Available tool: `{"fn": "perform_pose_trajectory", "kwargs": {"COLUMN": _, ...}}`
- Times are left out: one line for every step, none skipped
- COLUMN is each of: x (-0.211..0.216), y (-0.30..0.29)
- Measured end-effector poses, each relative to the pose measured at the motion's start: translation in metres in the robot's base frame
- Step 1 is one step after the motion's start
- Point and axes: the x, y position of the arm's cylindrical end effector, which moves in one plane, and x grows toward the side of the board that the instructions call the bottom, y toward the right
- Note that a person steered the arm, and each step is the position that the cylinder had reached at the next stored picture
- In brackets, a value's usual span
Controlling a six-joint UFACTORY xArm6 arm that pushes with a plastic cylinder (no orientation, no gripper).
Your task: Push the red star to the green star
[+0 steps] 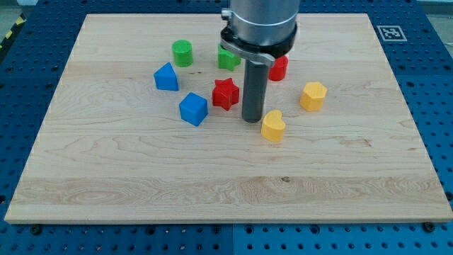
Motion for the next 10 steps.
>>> {"fn": "perform_pose_trajectory", "kwargs": {"x": -0.002, "y": -0.029}}
{"fn": "perform_pose_trajectory", "kwargs": {"x": -0.011, "y": -0.030}}
{"fn": "perform_pose_trajectory", "kwargs": {"x": -0.032, "y": -0.030}}
{"fn": "perform_pose_trajectory", "kwargs": {"x": -0.042, "y": -0.030}}
{"fn": "perform_pose_trajectory", "kwargs": {"x": -0.042, "y": -0.030}}
{"fn": "perform_pose_trajectory", "kwargs": {"x": -0.042, "y": -0.033}}
{"fn": "perform_pose_trajectory", "kwargs": {"x": -0.042, "y": -0.037}}
{"fn": "perform_pose_trajectory", "kwargs": {"x": -0.042, "y": -0.025}}
{"fn": "perform_pose_trajectory", "kwargs": {"x": -0.042, "y": 0.002}}
{"fn": "perform_pose_trajectory", "kwargs": {"x": -0.038, "y": 0.027}}
